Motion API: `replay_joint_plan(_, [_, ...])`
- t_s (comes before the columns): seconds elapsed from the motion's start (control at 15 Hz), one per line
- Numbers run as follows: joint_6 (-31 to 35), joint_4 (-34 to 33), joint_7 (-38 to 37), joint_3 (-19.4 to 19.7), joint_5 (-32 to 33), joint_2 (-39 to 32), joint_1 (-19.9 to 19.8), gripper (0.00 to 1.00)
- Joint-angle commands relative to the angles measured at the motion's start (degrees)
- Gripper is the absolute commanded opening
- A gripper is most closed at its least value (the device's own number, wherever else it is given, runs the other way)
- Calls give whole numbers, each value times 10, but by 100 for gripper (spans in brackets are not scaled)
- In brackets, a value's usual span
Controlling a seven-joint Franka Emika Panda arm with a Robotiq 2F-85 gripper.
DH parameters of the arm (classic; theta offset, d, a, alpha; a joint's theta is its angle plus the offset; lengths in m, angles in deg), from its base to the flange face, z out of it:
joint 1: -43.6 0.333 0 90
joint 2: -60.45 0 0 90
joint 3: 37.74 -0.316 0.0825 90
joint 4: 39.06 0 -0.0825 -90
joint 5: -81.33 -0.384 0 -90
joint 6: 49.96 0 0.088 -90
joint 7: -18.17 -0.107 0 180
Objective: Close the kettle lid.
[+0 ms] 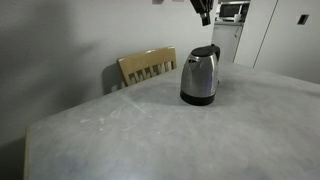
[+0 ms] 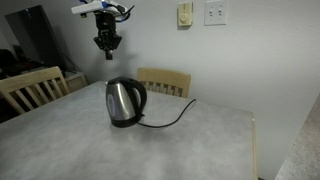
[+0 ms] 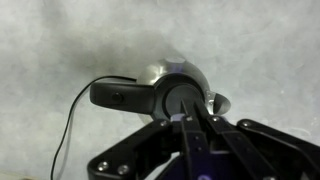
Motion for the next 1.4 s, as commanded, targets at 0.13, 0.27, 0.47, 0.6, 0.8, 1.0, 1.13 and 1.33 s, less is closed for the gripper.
replay_joint_plan(0.13, [2,26,0,4,5,16,-2,53])
replay_joint_plan(0.27, [1,28,1,3,3,16,-3,67])
replay_joint_plan(0.47, [-1,29,2,3,1,16,-6,89])
replay_joint_plan(0.6, [-3,30,2,2,-2,15,-7,99])
replay_joint_plan(0.8, [-2,32,8,-1,-8,16,-11,100])
replay_joint_plan(1.0, [-4,32,28,-7,-22,15,-19,100])
replay_joint_plan(1.13, [-2,10,14,1,-11,0,-7,100])
replay_joint_plan(1.33, [-2,10,18,1,-14,0,-9,100])
